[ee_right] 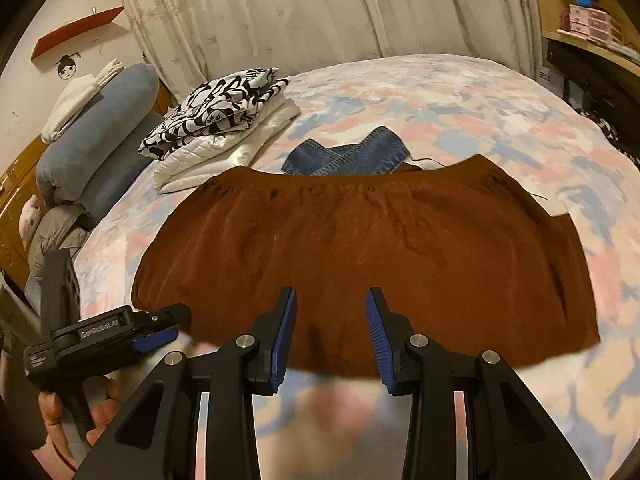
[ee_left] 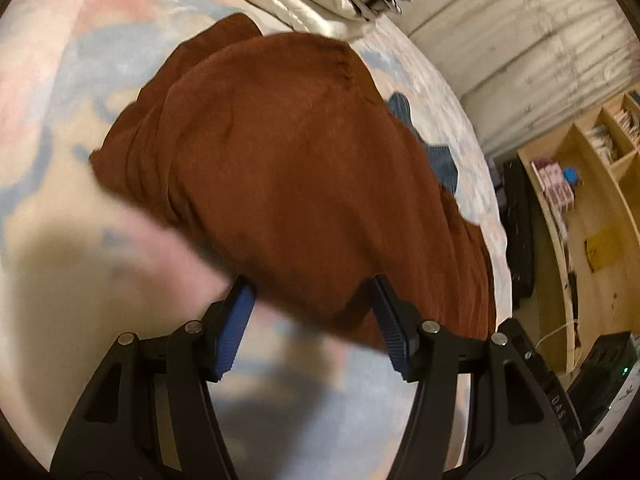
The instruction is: Fold large clothes
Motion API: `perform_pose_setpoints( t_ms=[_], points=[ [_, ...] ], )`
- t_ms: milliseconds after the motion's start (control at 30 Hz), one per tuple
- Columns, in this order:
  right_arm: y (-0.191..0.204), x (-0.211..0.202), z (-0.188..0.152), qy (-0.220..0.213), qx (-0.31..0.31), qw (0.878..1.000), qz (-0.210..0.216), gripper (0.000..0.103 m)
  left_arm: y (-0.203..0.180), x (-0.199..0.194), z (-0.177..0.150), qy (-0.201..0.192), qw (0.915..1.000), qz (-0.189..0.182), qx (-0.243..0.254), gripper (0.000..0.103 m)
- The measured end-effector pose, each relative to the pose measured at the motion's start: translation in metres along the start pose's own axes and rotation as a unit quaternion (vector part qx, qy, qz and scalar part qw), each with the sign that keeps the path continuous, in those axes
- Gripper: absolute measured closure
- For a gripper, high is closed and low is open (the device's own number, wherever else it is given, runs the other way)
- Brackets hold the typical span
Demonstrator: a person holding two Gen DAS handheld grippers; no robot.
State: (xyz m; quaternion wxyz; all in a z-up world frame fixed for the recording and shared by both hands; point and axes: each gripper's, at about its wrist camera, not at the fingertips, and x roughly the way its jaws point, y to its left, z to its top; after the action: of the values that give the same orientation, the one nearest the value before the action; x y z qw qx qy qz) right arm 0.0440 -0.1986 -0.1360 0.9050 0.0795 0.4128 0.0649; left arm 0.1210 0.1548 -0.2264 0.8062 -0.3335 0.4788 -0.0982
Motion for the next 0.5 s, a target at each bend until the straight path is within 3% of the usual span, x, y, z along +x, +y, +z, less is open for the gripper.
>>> perform_pose_setpoints(
  t_ms=[233,333,400,467,500],
  points=[
    [0.008,0.041,0.021,0.005,-0.006,1.0,0.009,0.067,0.004,0.026,0.037,-0.018,0.9997,-0.01,-0.01,0.046],
    [0.011,0.059,0.032,0.005,-0.014,1.0,0.006,0.067,-0.005,0.035,0.054,-0.043,0.9991,0.0,0.002,0.047],
    [0.016,0.073,0.042,0.0,-0.024,1.0,-0.003,0.068,-0.009,0.038,0.065,-0.06,0.9982,0.009,0.005,0.055],
    [0.02,0.089,0.052,-0.005,-0.039,0.999,-0.013,0.074,-0.011,0.038,0.075,-0.08,0.9967,0.011,0.002,0.073],
    [0.02,0.094,0.054,-0.005,-0.045,0.999,-0.02,0.075,-0.013,0.038,0.076,-0.086,0.9962,0.011,0.006,0.076]
  ],
)
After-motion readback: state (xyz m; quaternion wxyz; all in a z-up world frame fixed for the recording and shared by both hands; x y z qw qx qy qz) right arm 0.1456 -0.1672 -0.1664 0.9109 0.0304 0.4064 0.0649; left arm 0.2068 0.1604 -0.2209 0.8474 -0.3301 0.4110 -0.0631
